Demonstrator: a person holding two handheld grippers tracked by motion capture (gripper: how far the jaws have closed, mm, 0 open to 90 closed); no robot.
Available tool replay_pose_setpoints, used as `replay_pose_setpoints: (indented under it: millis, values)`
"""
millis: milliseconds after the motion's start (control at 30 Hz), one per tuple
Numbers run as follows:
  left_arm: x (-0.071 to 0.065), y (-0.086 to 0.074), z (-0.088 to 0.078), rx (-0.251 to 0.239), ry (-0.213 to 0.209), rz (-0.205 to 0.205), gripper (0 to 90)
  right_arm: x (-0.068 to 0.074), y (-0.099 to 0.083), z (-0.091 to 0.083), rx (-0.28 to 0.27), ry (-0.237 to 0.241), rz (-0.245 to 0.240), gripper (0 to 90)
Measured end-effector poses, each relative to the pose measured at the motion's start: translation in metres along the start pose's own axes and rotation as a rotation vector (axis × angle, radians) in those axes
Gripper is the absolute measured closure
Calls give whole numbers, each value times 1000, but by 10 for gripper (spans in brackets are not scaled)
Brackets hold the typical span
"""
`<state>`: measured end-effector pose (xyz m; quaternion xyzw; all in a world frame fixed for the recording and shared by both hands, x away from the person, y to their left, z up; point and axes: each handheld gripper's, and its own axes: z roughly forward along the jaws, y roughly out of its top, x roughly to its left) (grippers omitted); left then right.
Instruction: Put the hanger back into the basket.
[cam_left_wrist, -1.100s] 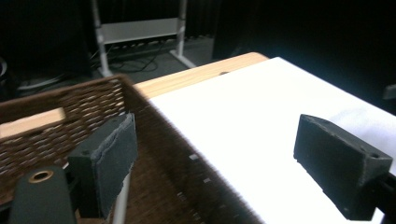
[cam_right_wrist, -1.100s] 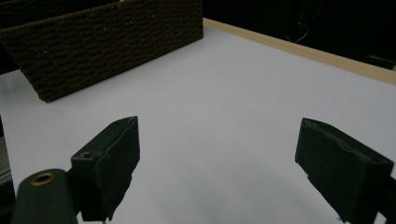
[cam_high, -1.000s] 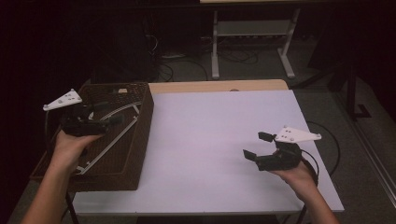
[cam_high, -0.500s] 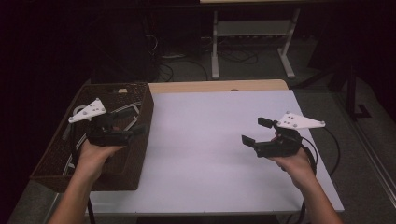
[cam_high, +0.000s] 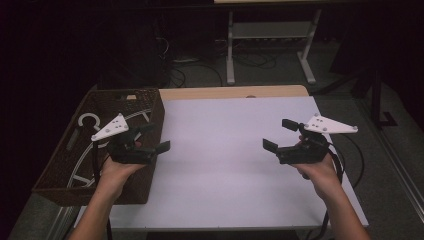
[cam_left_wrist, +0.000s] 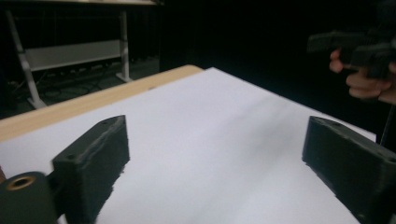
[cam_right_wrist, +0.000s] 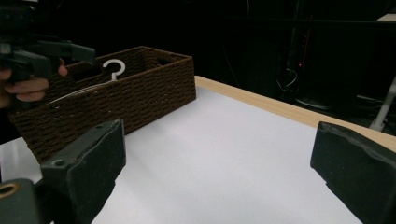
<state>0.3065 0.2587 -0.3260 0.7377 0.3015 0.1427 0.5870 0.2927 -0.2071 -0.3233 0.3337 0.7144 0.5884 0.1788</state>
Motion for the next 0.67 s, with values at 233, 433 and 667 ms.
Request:
replay_pose_setpoints:
  millis: [233, 433, 667]
  values:
    - [-1, -3, -3, -22, 2, 8, 26, 0, -2, 0, 22, 9, -10, 17]
    - [1, -5, -6, -28, 0, 1, 26, -1, -4, 1, 20, 11, -20, 17]
    - [2, -6, -5, -24, -2, -1, 27, -1, -3, 0, 21, 11, -17, 17]
